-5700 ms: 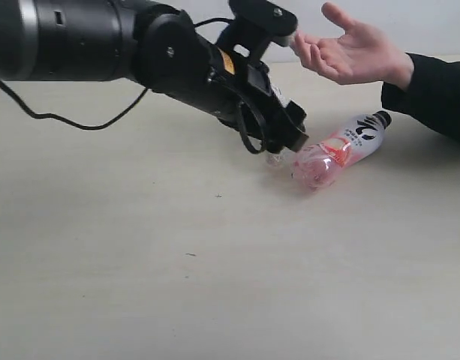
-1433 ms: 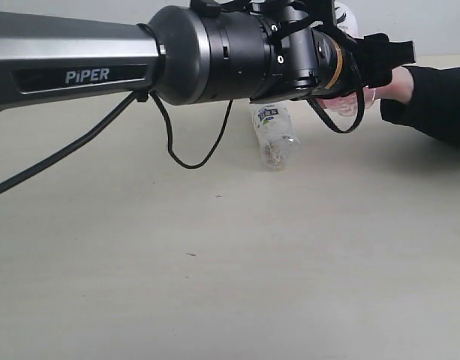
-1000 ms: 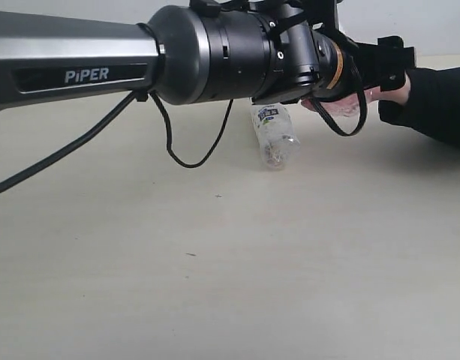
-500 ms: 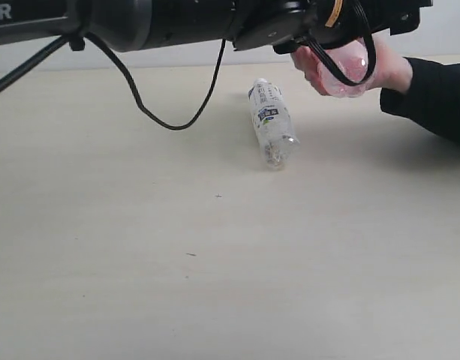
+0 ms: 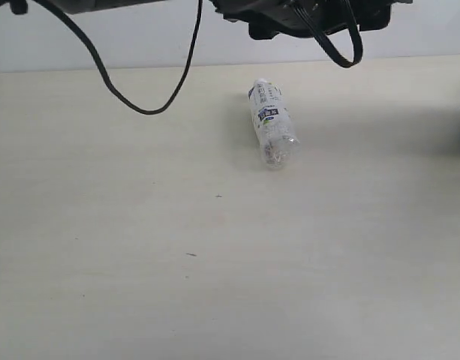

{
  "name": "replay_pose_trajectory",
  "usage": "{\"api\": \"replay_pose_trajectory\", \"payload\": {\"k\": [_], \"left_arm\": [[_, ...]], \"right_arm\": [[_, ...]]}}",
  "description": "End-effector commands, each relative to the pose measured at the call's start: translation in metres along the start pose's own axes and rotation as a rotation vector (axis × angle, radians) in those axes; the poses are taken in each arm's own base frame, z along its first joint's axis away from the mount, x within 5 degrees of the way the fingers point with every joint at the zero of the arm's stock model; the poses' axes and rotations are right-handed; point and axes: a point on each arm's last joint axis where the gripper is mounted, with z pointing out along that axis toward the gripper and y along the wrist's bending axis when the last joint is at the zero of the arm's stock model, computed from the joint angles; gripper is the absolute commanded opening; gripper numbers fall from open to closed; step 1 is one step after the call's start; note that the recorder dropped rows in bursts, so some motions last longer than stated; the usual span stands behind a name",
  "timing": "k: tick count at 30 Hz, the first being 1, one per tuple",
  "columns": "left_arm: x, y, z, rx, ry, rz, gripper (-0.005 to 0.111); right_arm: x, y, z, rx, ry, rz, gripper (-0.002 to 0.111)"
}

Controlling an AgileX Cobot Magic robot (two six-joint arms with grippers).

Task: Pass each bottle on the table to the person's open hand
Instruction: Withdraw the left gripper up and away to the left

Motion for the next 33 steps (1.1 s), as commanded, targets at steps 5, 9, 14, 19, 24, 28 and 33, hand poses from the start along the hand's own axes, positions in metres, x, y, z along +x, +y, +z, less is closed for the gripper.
{"api": "replay_pose_trajectory", "payload": {"k": [5,9,14,19,24,28,33], "left_arm": [[-0.010,0.015,-0.042,-0.149,0.103,0.054,0.002],[-0.004,0.024,-0.051,-0.208,0.163,0.119,0.000],[0.016,0.030,-0.071,-0.175,0.186,0.167,0.000],[0.049,0.034,-0.102,0.019,0.109,0.189,0.000],[0.082,0.050,-0.142,0.271,-0.030,0.200,0.000],[0.113,0.076,-0.181,0.403,-0.114,0.226,0.000],[0.129,0.098,-0.228,0.526,-0.265,0.241,0.000]], "right_arm": [[0.001,0.000,0.000,-0.004,-0.011,-0.003,0.000],[0.001,0.000,0.000,-0.004,-0.011,-0.003,0.000],[0.001,0.000,0.000,-0.004,-0.011,-0.003,0.000],[0.001,0.000,0.000,-0.004,-0.011,-0.003,0.000],[0.001,0.000,0.000,-0.004,-0.011,-0.003,0.000],[0.001,0.000,0.000,-0.004,-0.011,-0.003,0.000],[0.001,0.000,0.000,-0.004,-0.011,-0.003,0.000]]}}
